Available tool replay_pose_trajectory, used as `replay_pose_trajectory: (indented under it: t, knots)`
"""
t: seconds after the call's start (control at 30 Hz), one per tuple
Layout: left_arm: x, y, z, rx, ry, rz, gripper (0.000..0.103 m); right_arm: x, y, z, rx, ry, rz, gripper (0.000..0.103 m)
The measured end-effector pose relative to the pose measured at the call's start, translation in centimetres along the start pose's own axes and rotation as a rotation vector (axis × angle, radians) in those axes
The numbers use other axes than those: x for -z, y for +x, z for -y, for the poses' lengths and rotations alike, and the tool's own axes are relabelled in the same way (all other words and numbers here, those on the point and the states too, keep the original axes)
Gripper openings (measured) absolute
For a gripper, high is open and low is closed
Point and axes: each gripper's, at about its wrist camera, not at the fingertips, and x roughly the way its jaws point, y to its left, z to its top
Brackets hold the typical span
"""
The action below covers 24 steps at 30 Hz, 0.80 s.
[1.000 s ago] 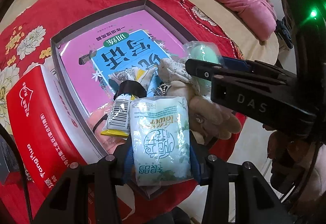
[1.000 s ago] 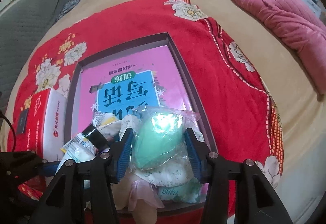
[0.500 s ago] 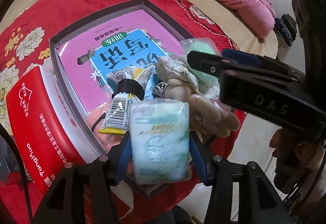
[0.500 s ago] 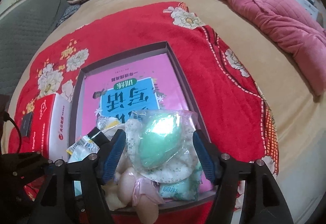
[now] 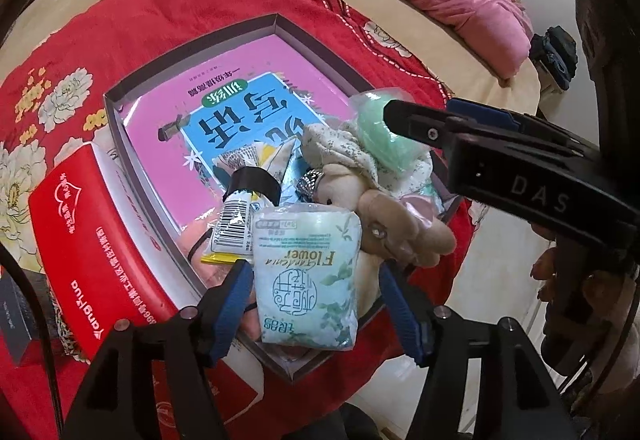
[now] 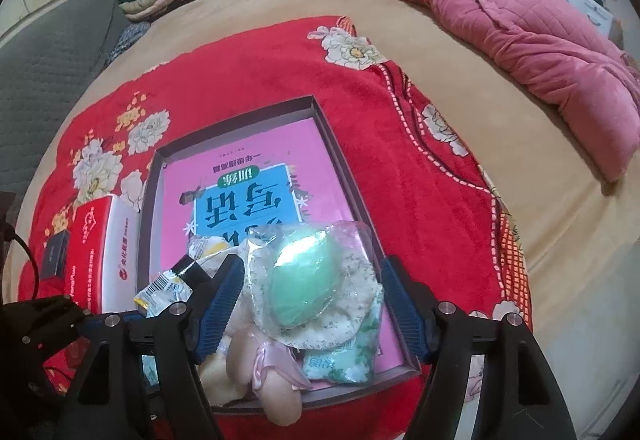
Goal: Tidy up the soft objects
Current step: 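Open the left tool to drop the tissue pack while right tool releases the sponge into the box, then move both tools back from the box toward the remaining items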
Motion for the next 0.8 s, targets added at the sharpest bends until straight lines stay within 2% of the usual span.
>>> replay_pose_trajectory:
  t: [0.4, 0.8]
  knots:
    - [0.6, -3.1, -0.2, -0.003, 0.003, 0.057, 0.07, 0.0, -3.9, -0.3, 0.02, 0.01, 0.081, 0.073]
    - [2.5, -8.6, -1.5, -0.016, -0.01, 0.154, 0.074, -0.1, -10.3, -3.6, 0.018, -0.05, 0.203, 0.074]
